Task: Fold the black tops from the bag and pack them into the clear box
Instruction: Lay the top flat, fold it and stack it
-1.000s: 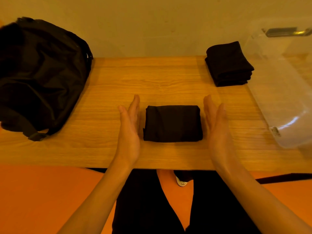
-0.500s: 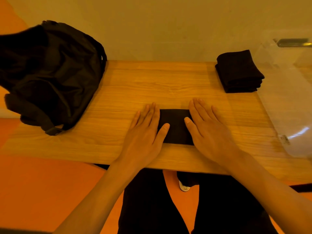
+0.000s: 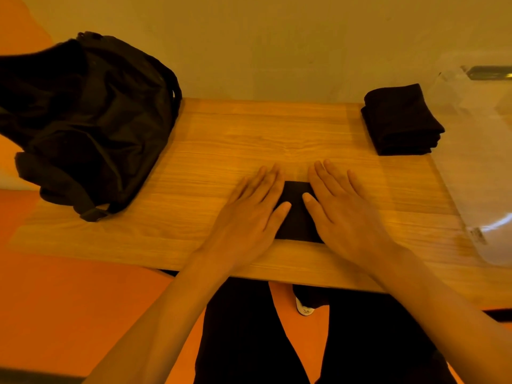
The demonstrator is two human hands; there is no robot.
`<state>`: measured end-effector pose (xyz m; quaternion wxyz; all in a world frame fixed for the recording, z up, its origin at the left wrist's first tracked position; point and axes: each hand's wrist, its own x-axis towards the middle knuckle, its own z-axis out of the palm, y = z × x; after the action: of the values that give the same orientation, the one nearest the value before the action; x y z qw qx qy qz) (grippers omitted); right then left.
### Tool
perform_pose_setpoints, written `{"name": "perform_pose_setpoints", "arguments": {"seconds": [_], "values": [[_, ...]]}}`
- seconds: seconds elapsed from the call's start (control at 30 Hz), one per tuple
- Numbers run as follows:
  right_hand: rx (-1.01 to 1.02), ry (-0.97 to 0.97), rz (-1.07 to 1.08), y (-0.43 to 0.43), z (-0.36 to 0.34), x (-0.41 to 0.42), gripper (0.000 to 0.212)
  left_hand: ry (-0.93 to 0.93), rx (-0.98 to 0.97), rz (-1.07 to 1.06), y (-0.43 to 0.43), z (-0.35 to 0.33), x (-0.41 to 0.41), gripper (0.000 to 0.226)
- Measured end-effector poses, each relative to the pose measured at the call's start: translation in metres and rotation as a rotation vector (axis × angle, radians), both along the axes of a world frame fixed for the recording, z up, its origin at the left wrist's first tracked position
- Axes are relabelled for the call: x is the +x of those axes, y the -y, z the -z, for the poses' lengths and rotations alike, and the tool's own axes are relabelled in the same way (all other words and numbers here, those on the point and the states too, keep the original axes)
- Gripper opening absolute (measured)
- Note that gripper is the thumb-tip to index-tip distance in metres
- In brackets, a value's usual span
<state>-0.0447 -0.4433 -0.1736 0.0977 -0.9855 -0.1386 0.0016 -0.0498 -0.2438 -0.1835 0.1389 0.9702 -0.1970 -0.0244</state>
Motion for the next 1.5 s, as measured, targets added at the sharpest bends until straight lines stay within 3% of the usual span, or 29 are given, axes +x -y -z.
{"name": "perform_pose_setpoints", "arguments": {"seconds": [0.1, 0.17, 0.27, 0.33, 0.47, 0.6, 0.67, 0.93, 1.2, 1.37, 1.5], "values": [[0.071, -0.078, 0.040, 0.010, 0.002, -0.001, 0.079, -0.018, 0.032, -0.055, -0.009, 0.003, 0.001, 0.080], [0.125, -0.124, 0.067, 0.018, -0.002, -0.002, 0.077, -0.056, -0.065, -0.102, -0.013, -0.001, 0.000, 0.083], [0.146, -0.008, 0.074, 0.028, -0.012, -0.007, 0.079, -0.157, -0.523, -0.326, -0.014, -0.019, -0.010, 0.072], [0.167, 0.053, 0.025, 0.027, -0.016, -0.005, 0.074, -0.061, -0.732, -0.431, -0.010, -0.031, -0.016, 0.066], [0.206, 0.057, -0.026, 0.020, -0.021, 0.001, 0.056, 0.195, -0.572, -0.442, 0.002, -0.043, -0.025, 0.045], [0.336, 0.048, 0.036, 0.017, -0.024, -0.010, 0.051, -0.059, -0.622, -0.589, -0.001, -0.042, -0.039, 0.013], [0.313, 0.037, 0.011, 0.013, -0.018, -0.016, 0.050, -0.149, -0.645, -0.623, 0.000, -0.037, -0.047, 0.015], [0.313, -0.008, 0.012, 0.007, -0.002, -0.021, 0.049, -0.163, -0.749, -0.647, 0.008, -0.038, -0.046, 0.021], [0.284, -0.014, 0.009, 0.007, -0.002, -0.019, 0.049, -0.362, -1.090, -0.808, 0.006, -0.043, -0.045, 0.019], [0.282, -0.006, 0.017, 0.006, -0.002, -0.020, 0.049, -0.194, -0.825, -0.754, 0.005, -0.037, -0.047, 0.013], [0.280, 0.000, 0.011, 0.006, -0.002, -0.021, 0.048, -0.249, -0.771, -0.730, 0.010, -0.037, -0.046, 0.011]]}}
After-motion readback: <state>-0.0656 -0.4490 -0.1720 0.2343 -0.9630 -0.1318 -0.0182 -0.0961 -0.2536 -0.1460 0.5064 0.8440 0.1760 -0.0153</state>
